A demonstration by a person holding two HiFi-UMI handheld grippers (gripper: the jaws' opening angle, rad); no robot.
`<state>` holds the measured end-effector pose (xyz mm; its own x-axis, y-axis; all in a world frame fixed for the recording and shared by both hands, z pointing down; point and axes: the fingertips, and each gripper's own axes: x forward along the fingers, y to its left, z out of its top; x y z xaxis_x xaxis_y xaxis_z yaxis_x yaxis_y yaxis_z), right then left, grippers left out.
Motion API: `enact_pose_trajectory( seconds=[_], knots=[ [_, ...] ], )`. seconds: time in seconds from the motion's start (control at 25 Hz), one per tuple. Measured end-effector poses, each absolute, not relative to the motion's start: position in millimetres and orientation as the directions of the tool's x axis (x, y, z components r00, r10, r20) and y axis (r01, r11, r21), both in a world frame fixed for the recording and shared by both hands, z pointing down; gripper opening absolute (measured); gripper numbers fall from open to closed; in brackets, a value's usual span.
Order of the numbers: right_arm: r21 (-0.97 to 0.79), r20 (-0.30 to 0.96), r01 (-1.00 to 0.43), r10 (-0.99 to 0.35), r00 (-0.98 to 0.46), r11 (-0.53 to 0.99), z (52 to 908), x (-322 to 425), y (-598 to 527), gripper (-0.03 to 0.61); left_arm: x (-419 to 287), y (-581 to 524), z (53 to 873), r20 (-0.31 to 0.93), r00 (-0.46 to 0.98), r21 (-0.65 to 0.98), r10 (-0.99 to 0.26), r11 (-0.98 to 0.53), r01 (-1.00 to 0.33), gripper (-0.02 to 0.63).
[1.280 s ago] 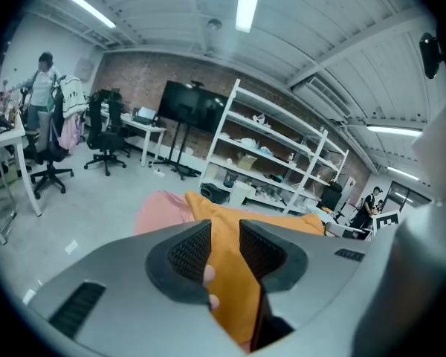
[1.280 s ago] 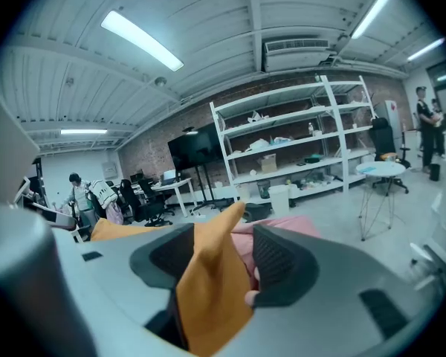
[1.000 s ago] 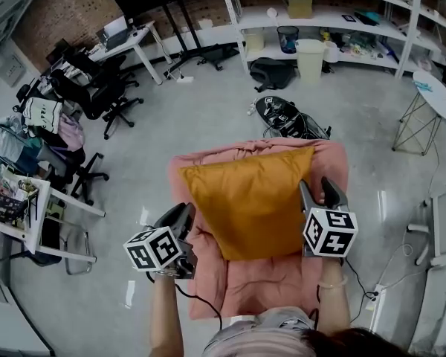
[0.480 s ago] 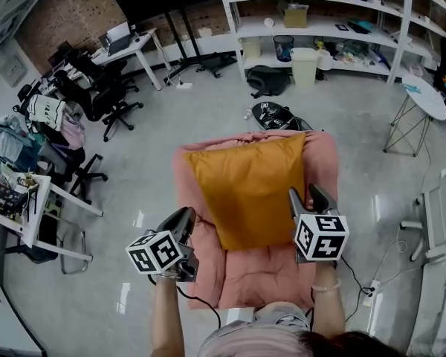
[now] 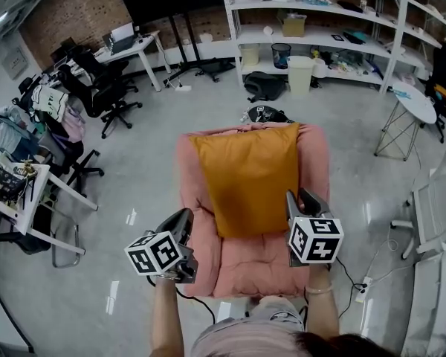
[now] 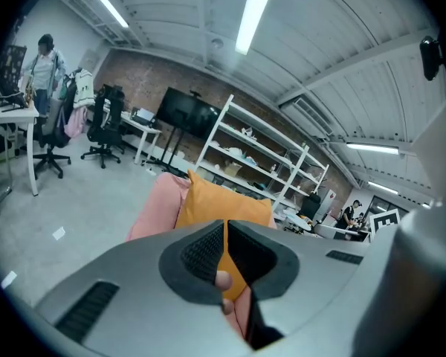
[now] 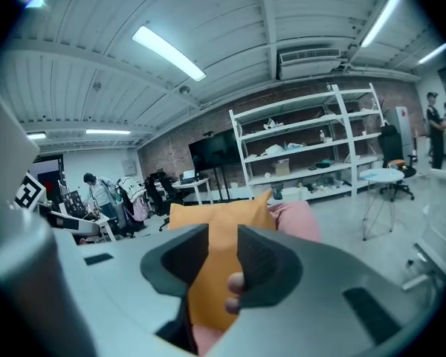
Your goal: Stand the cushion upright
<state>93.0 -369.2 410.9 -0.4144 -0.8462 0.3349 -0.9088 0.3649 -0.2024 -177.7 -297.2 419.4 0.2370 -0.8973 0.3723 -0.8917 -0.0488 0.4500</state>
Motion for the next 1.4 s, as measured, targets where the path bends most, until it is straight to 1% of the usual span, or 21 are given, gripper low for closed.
enact_pose_trajectory(
  seconds=[0.16, 0.32, 0.76, 1.0, 1.4],
  knots=[
    [-0.204, 0.337, -0.903, -0.84, -0.426, 0.377, 409, 86, -332, 0.118, -178, -262, 417, 0.359, 0.237, 0.454, -0.903, -0.052, -0.889, 0.005],
    [-0.184, 0.338, -0.905, -0.84, -0.425, 0.384, 405, 83, -297, 0.08, -176, -230, 415, 0.34, 0.252, 0.485, -0.906, -0.06, -0.873, -0.002],
    [-0.164, 0.33, -0.9, -0.837, -0.436, 0.405, 396, 78, -211, 0.078, -165, -144, 409, 0.307, 0.293, 0.508, -0.905, -0.104, -0.855, -0.002],
    [-0.168, 0.315, -0.901, -0.844, -0.434, 0.401, 390, 84, -159, 0.049, -157, -94, 406, 0.284, 0.291, 0.514, -0.913, -0.111, -0.85, -0.002],
    [-0.116, 0.303, -0.898, -0.845, -0.44, 0.426, 378, 85, -87, 0.031, -147, -19, 402, 0.281, 0.288, 0.52, -0.915, -0.107, -0.848, -0.003]
  ],
)
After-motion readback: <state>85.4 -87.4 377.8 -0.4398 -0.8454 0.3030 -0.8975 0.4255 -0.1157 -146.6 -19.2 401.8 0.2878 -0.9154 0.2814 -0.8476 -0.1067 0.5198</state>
